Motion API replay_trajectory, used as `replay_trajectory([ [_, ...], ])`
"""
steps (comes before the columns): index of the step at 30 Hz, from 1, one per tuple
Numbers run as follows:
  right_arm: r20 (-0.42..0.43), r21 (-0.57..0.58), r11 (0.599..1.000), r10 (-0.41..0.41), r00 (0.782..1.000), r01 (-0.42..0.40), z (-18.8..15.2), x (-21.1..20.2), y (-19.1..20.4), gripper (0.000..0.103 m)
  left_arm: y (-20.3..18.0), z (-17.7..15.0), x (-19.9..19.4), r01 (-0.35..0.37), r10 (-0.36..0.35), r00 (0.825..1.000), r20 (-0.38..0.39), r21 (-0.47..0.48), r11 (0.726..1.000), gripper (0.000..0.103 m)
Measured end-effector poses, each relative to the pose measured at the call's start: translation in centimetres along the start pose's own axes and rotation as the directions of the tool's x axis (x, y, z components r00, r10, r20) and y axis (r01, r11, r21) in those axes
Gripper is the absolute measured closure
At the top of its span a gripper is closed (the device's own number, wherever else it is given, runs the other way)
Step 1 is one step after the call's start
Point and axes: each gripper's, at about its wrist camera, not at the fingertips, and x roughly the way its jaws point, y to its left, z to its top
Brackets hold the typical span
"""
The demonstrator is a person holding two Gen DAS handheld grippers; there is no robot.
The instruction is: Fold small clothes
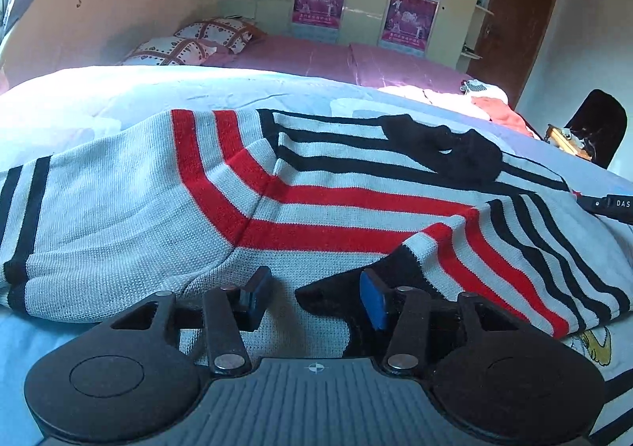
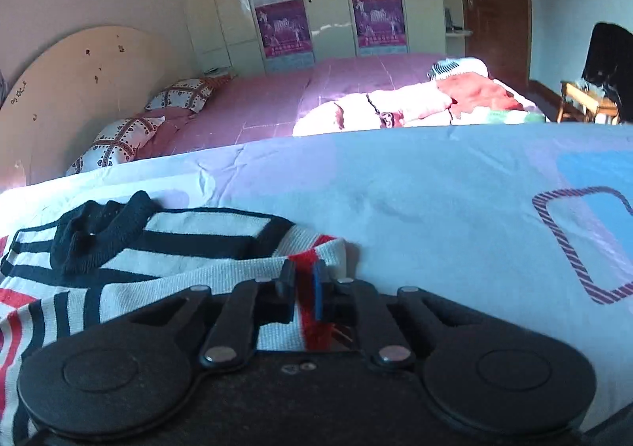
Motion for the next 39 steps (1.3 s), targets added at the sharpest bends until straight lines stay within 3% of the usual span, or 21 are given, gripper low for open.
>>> replay_trajectory([
  [2, 0.028, -0.035, 0.997, -0.069, 0.997, 0.07, 0.1, -2.2, 1.0, 0.089, 0.1, 0.4, -0.5, -0.007, 0.007, 1.0, -0.013, -0.018, 1.0, 0.053],
  [5, 0.107, -0.084, 0.996, 0.018, 0.994, -0.009, -1.6, -7.4, 2.4, 0.084, -0.1, 0.2, -2.2, 0.034, -0.032, 0.999, 0.035, -0.052, 0.998, 0.053],
  [9, 0.051, -0.17, 0.982, 0.092, 0.994, -0.083, -5.7, -11.1, 4.6, 0.088, -1.6, -1.2, -1.3, 0.002, -0.001, 1.0, -0.018, 0.045, 0.999, 0.053],
  [11, -0.027, -0.233, 0.972, 0.032, 0.999, -0.037, -7.9, -10.2, 5.7, 0.088, -1.9, -1.5, -1.1, -0.021, 0.02, 1.0, 0.018, 0.082, 0.996, 0.047],
  [14, -0.014, -0.262, 0.965, -0.023, 1.0, 0.018, -9.0, -10.9, 6.9, 0.083, -0.4, -0.9, -1.9, 0.007, -0.007, 1.0, 0.024, -0.013, 1.0, 0.047],
  [18, 0.053, -0.152, 0.988, 0.028, 0.998, -0.02, -9.0, -14.3, 7.1, 0.079, 4.9, -2.2, -5.0, 0.021, -0.007, 0.997, 0.082, -0.17, 0.985, 0.043],
  [22, 0.037, -0.09, 0.996, 0.011, 0.999, -0.008, -10.5, -16.2, 7.4, 0.079, 12.3, -4.7, -8.5, -0.029, 0.072, 0.989, 0.127, -0.317, 0.948, 0.041],
  [25, 0.017, -0.032, 0.999, -0.003, 1.0, 0.004, -11.4, -17.1, 7.8, 0.076, 18.4, -6.4, -10.2, -0.071, 0.15, 0.979, 0.135, -0.466, 0.882, 0.042],
  [27, -0.001, 0.0, 1.0, -0.014, 1.0, 0.014, -12.0, -17.4, 8.7, 0.076, 23.0, -7.3, -11.0, -0.064, 0.19, 0.97, 0.151, -0.596, 0.801, 0.042],
  [30, -0.005, 0.015, 1.0, -0.014, 1.0, 0.014, -12.3, -17.6, 10.6, 0.076, 28.1, -8.3, -11.2, 0.003, 0.197, 0.962, 0.191, -0.726, 0.688, 0.042],
  [37, 0.018, 0.028, 1.0, -0.013, 1.0, 0.012, -11.2, -17.5, 15.4, 0.076, 34.5, -8.6, -8.7, 0.148, 0.162, 0.944, 0.288, -0.806, 0.574, 0.042],
  [39, 0.024, 0.033, 0.999, -0.021, 0.999, 0.02, -10.8, -17.6, 16.2, 0.076, 35.5, -8.4, -7.9, 0.178, 0.153, 0.938, 0.312, -0.809, 0.56, 0.043],
])
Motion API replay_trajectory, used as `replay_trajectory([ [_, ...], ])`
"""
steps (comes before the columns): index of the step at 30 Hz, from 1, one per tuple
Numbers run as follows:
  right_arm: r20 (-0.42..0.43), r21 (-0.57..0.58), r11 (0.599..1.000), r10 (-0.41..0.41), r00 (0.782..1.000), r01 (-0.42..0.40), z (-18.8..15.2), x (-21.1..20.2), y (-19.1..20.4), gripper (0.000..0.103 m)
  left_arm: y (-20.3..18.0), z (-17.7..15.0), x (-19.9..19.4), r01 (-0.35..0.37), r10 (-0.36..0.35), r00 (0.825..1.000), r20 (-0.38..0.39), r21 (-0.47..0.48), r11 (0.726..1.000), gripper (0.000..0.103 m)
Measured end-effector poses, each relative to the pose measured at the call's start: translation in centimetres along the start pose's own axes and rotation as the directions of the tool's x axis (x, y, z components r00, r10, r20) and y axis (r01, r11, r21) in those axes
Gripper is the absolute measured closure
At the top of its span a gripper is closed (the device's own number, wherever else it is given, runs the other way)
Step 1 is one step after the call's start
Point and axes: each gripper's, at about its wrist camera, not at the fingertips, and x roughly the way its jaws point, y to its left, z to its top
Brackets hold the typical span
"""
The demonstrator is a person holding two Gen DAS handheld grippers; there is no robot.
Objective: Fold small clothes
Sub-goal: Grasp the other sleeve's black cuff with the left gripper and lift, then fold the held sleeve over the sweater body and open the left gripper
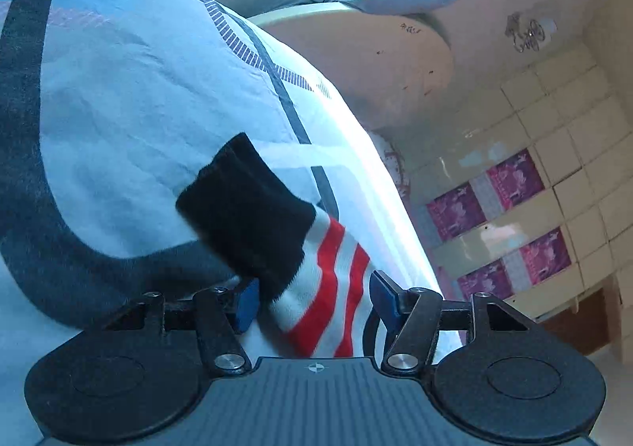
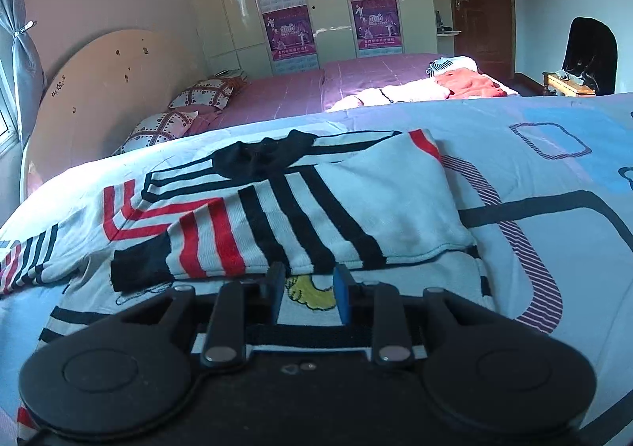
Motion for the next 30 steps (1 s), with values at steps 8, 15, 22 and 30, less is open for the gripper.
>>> replay_trajectory([
  [8, 0.006, -0.001, 0.999, -0.039, 0.999, 0.039, 0.1, -0.6, 0.9, 0.076, -3.0, 1.8, 1.1, -0.104, 0.097, 0.994, 0.047, 0.172, 0.98, 0.095],
  [15, 0.016, 0.073, 0.996, -0.047, 0.999, 0.046, 0.1, -0.6, -0.3, 0.074, -17.7, -5.9, 0.7, 0.197, -0.164, 0.98, -0.11, 0.558, 0.806, 0.095],
  [22, 0.026, 0.103, 0.993, -0.056, 0.998, 0.053, 0.1, -1.4, -1.8, 0.074, -26.8, -20.0, 5.4, 0.39, -0.152, 0.904, -0.4, 0.622, 0.679, 0.095],
  [30, 0.017, 0.237, 0.97, -0.057, 0.998, 0.052, 0.2, -2.0, -6.1, 0.071, -31.1, -31.1, 5.1, 0.449, -0.042, 0.863, -0.503, 0.726, 0.52, 0.045],
])
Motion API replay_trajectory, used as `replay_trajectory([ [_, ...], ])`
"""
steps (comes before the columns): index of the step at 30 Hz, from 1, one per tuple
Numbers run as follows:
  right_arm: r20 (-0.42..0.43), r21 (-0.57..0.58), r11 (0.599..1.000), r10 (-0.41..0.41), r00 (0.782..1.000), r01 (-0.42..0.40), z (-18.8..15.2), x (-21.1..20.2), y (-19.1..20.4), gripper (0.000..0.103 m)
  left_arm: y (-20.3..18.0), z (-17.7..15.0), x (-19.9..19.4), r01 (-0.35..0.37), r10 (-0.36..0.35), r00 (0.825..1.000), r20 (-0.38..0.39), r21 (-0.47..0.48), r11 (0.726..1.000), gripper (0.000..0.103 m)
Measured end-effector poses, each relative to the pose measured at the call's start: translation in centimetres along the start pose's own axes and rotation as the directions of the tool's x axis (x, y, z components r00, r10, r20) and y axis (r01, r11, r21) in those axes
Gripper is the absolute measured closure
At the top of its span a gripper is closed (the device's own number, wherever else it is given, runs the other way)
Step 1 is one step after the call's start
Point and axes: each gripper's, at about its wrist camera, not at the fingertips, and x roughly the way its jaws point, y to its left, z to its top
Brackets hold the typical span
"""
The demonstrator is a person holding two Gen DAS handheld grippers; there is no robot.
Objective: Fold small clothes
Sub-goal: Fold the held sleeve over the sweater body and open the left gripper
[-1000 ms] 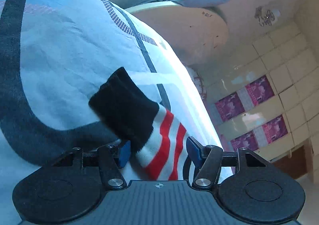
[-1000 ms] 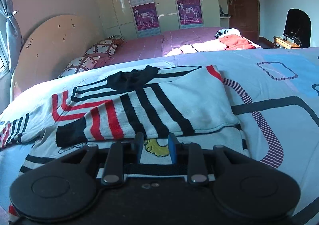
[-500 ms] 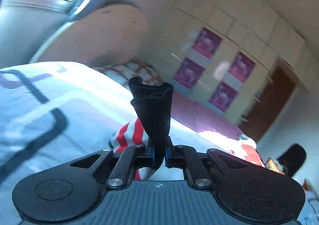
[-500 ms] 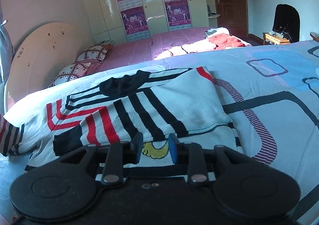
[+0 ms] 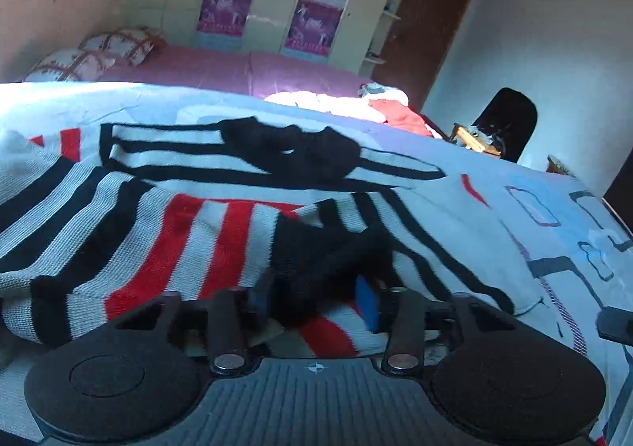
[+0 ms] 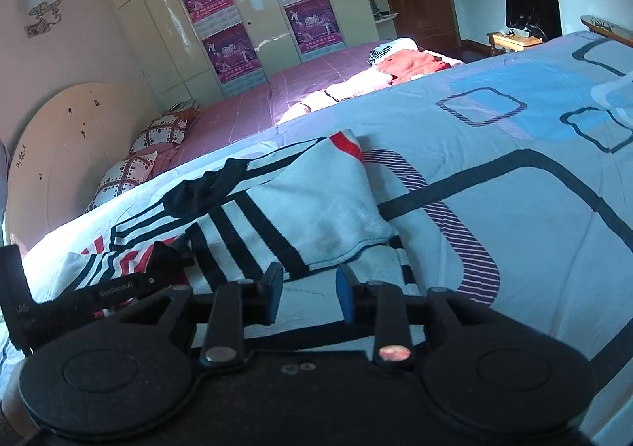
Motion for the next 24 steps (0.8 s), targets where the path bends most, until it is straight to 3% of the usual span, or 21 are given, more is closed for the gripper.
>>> replay_trajectory([
  [5, -0.008, 0.062, 0.997, 0.049, 0.999, -0.049, -0.1, 1.4, -0.3, 0.056, 0.6, -2.6, -5.7, -0.061, 0.063, 0.996, 0.064, -0.024, 0.998, 0.042],
  [8, -0.032, 0.099, 0.988, 0.122, 0.992, -0.118, -0.4, 3.3, 1.3, 0.057, 3.4, -3.8, -8.0, -0.137, 0.139, 0.988, 0.07, -0.038, 0.99, 0.042],
  [13, -0.094, 0.145, 0.963, 0.242, 0.966, -0.227, -0.8, 7.5, 5.8, 0.058, 9.0, -5.0, -9.8, -0.274, 0.28, 0.958, 0.056, -0.088, 0.958, 0.042],
  [17, -0.166, 0.214, 0.944, 0.29, 0.942, -0.252, -0.8, 10.9, 8.4, 0.056, 11.6, -5.4, -10.4, -0.321, 0.327, 0.944, 0.042, -0.11, 0.941, 0.042],
  [19, -0.187, 0.244, 0.941, 0.281, 0.941, -0.233, -0.8, 12.3, 9.0, 0.056, 12.6, -5.9, -9.6, -0.335, 0.34, 0.94, 0.021, -0.118, 0.935, 0.042],
  [22, -0.195, 0.254, 0.944, 0.262, 0.945, -0.21, -0.5, 13.7, 9.5, 0.061, 13.6, -6.3, -9.0, -0.341, 0.345, 0.939, 0.011, -0.124, 0.932, 0.042],
  [23, -0.203, 0.236, 0.951, 0.25, 0.947, -0.201, -0.3, 14.0, 9.8, 0.068, 13.7, -6.3, -9.0, -0.342, 0.346, 0.938, 0.013, -0.123, 0.932, 0.042],
  [24, -0.21, 0.206, 0.961, 0.227, 0.951, -0.184, -0.1, 14.1, 10.2, 0.083, 13.7, -6.2, -8.8, -0.344, 0.348, 0.937, 0.016, -0.121, 0.931, 0.042],
])
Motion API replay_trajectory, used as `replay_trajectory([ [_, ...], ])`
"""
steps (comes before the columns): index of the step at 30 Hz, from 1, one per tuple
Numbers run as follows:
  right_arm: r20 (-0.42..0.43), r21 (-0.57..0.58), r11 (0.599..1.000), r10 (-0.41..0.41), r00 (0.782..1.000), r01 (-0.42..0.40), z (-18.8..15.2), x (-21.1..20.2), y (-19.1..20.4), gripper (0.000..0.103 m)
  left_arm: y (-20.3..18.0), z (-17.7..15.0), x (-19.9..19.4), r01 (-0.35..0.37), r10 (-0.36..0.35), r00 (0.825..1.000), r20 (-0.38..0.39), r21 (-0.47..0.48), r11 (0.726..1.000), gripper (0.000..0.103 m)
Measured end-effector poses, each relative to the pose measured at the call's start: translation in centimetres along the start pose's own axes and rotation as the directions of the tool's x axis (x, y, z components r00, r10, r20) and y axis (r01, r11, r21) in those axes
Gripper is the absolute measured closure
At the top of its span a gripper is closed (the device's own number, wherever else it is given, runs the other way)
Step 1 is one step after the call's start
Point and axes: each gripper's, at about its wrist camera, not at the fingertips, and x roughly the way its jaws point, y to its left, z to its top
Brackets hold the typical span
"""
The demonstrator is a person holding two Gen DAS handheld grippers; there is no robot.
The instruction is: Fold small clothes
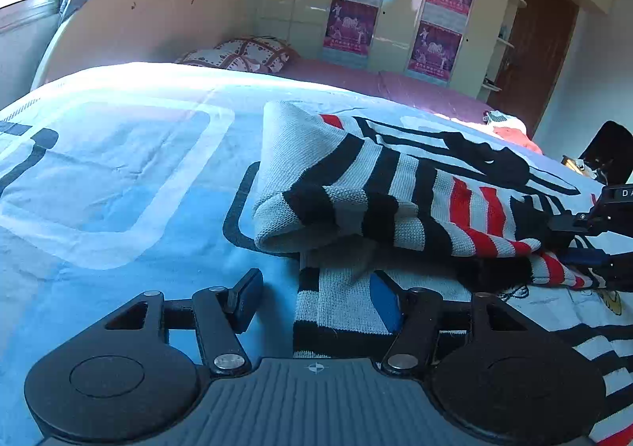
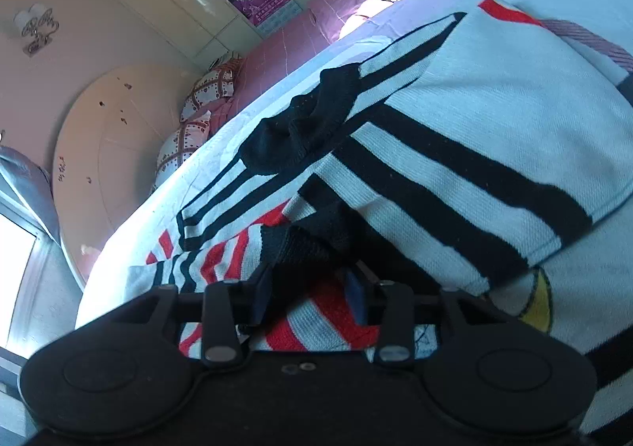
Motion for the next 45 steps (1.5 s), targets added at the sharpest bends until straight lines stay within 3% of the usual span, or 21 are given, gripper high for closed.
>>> replay_trajectory([
  [1, 0.004, -0.028, 0.999, -0.019, 1.0, 0.019, 0.1, 0.1, 0.4, 0.095, 0.0, 0.1, 0.1, -0.002, 0.002, 1.0, 0.002, -0.001, 1.0, 0.042],
  [2, 0.016, -0.056, 0.998, -0.023, 1.0, 0.024, 0.1, -0.1, 0.7, 0.098, -0.1, 0.2, 0.3, -0.002, 0.002, 1.0, 0.002, -0.001, 1.0, 0.042],
  [6, 0.121, -0.186, 0.982, -0.002, 0.993, 0.025, 0.8, -3.1, 2.2, 0.098, 0.2, 0.7, 0.8, -0.01, 0.01, 1.0, 0.011, -0.003, 1.0, 0.042],
  [9, 0.234, -0.228, 0.972, 0.008, 0.972, 0.047, 1.6, -6.2, 1.9, 0.098, 0.3, 0.8, 1.3, -0.012, 0.012, 1.0, 0.011, 0.011, 1.0, 0.042],
  [11, 0.272, -0.221, 0.97, -0.036, 0.962, 0.099, 2.3, -7.3, 0.2, 0.098, 0.2, 0.8, 1.4, -0.014, 0.013, 1.0, 0.011, 0.028, 1.0, 0.042],
  [13, 0.234, -0.177, 0.972, -0.111, 0.966, 0.155, 3.0, -6.9, -2.3, 0.098, 0.2, 0.8, 1.5, -0.012, 0.012, 1.0, 0.011, 0.038, 0.999, 0.042],
  [15, 0.131, -0.107, 0.985, -0.12, 0.984, 0.135, 3.3, -6.0, -4.9, 0.084, 0.1, 0.9, 1.5, -0.012, 0.012, 1.0, 0.01, 0.049, 0.999, 0.042],
  [16, 0.123, -0.078, 0.988, -0.122, 0.985, 0.132, 3.2, -6.0, -5.6, 0.078, 0.0, 1.0, 1.4, -0.012, 0.011, 1.0, 0.009, 0.055, 0.998, 0.043],
  [18, 0.157, -0.053, 0.994, -0.088, 0.984, 0.097, 2.7, -6.7, -6.1, 0.054, 0.0, 1.2, 1.2, -0.002, 0.0, 1.0, 0.023, 0.061, 0.998, 0.043],
  [20, 0.155, -0.02, 0.999, -0.044, 0.987, 0.048, 2.5, -6.8, -6.3, 0.046, -0.2, 1.5, 1.2, 0.01, -0.013, 0.999, 0.034, 0.07, 0.997, 0.043],
  [22, 0.126, 0.006, 0.999, -0.041, 0.991, 0.041, 2.5, -5.8, -6.2, 0.049, -0.4, 1.7, 1.5, 0.014, -0.016, 1.0, 0.027, 0.085, 0.996, 0.043],
  [26, 0.058, -0.016, 0.996, -0.088, 0.994, 0.089, 2.8, -3.3, -5.3, 0.095, -0.6, 1.8, 2.7, 0.014, -0.015, 1.0, 0.003, 0.114, 0.993, 0.049],
  [28, 0.115, -0.098, 0.99, -0.09, 0.989, 0.102, 2.8, -4.0, -4.1, 0.096, -0.7, 2.0, 2.8, 0.016, -0.016, 1.0, 0.005, 0.12, 0.993, 0.053],
  [32, 0.283, -0.217, 0.974, 0.002, 0.959, 0.062, 3.2, -8.0, -3.0, 0.096, -0.3, 1.9, 2.8, 0.024, -0.025, 1.0, 0.007, 0.103, 0.994, 0.056],
  [34, 0.271, -0.246, 0.968, 0.025, 0.962, 0.044, 3.0, -8.4, -3.8, 0.096, -0.2, 1.8, 2.8, 0.026, -0.027, 1.0, 0.007, 0.093, 0.995, 0.056],
  [37, 0.154, -0.226, 0.962, -0.121, 0.981, 0.154, 2.7, -5.5, -5.8, 0.096, -0.5, 1.8, 2.6, 0.02, -0.021, 1.0, 0.009, 0.105, 0.994, 0.056],
  [38, 0.125, -0.217, 0.964, -0.132, 0.983, 0.157, 2.5, -4.6, -6.3, 0.096, -0.5, 1.8, 2.6, 0.023, -0.024, 1.0, 0.009, 0.104, 0.994, 0.058],
  [45, 0.203, -0.264, 0.954, -0.091, 0.975, 0.144, 2.2, -5.5, -5.7, 0.093, -0.2, 1.9, 2.6, 0.035, -0.035, 0.999, -0.003, 0.085, 0.996, 0.059],
])
